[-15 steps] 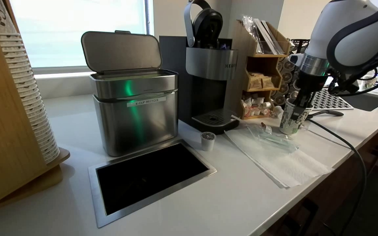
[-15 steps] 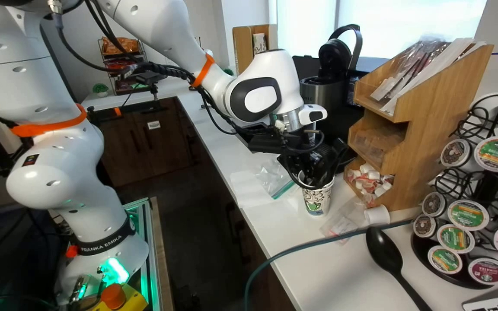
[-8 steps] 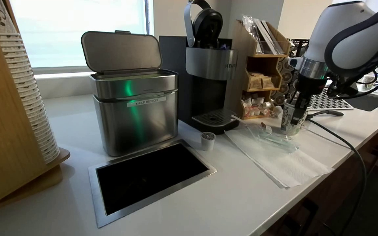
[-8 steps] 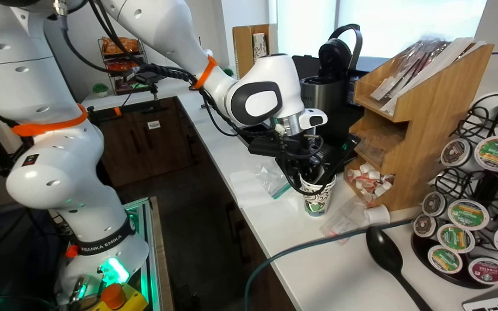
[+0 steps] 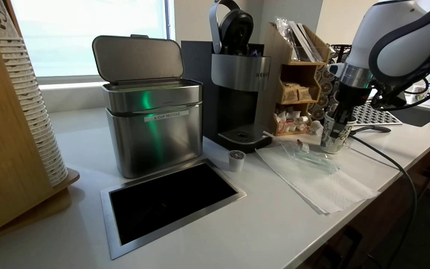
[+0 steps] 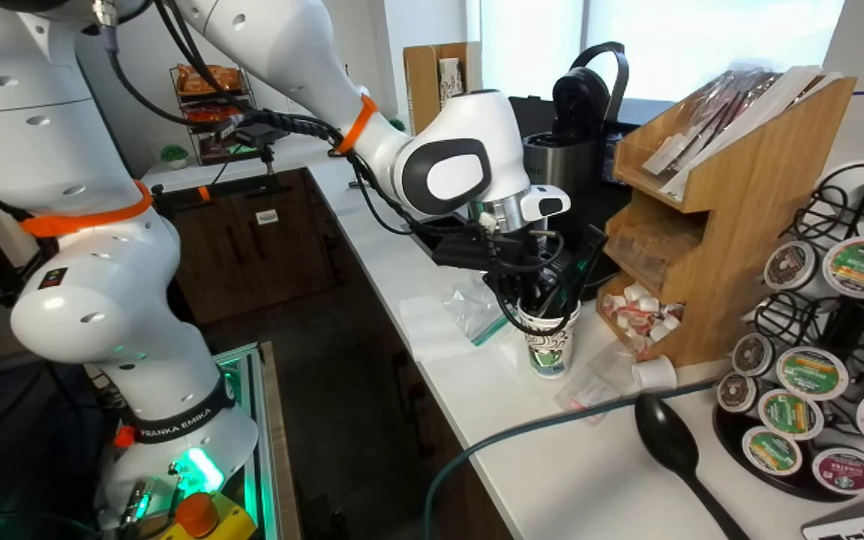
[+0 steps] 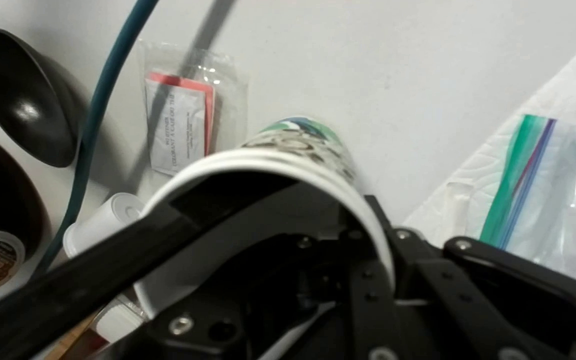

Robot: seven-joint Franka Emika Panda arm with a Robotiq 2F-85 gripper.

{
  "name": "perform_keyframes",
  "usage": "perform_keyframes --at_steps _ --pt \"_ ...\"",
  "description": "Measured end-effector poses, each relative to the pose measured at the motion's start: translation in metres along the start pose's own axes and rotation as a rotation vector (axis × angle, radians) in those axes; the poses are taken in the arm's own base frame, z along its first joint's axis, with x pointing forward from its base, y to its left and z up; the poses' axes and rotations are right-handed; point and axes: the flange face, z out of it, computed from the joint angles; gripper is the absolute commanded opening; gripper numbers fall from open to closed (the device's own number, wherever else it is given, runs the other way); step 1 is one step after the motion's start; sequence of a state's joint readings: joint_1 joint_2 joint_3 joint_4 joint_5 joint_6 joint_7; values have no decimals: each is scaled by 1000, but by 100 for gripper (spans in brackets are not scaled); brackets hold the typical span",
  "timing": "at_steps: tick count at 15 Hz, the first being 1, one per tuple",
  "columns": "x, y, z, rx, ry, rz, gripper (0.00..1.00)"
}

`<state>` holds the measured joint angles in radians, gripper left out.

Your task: Place the two coffee cups upright.

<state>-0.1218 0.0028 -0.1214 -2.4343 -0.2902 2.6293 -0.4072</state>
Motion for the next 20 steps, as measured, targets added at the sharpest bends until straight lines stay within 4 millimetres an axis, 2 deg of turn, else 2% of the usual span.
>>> perform_keyframes --at_steps 4,5,6,8,9,11,12,14,16,20 --pt "0 1 -2 -2 4 2 1" --pt "0 1 -2 0 6 6 28" --pt "0 1 -3 5 9 12 29" --pt "0 2 -4 21 19 30 43" --pt "0 3 -6 29 27 36 11" --pt "1 4 -10 37 39 42 8" --pt "1 5 -12 39 45 43 1" --pt "1 6 -15 41 54 43 0" --pt "0 7 -17 41 59 46 32" --pt "0 9 -21 37 66 50 60"
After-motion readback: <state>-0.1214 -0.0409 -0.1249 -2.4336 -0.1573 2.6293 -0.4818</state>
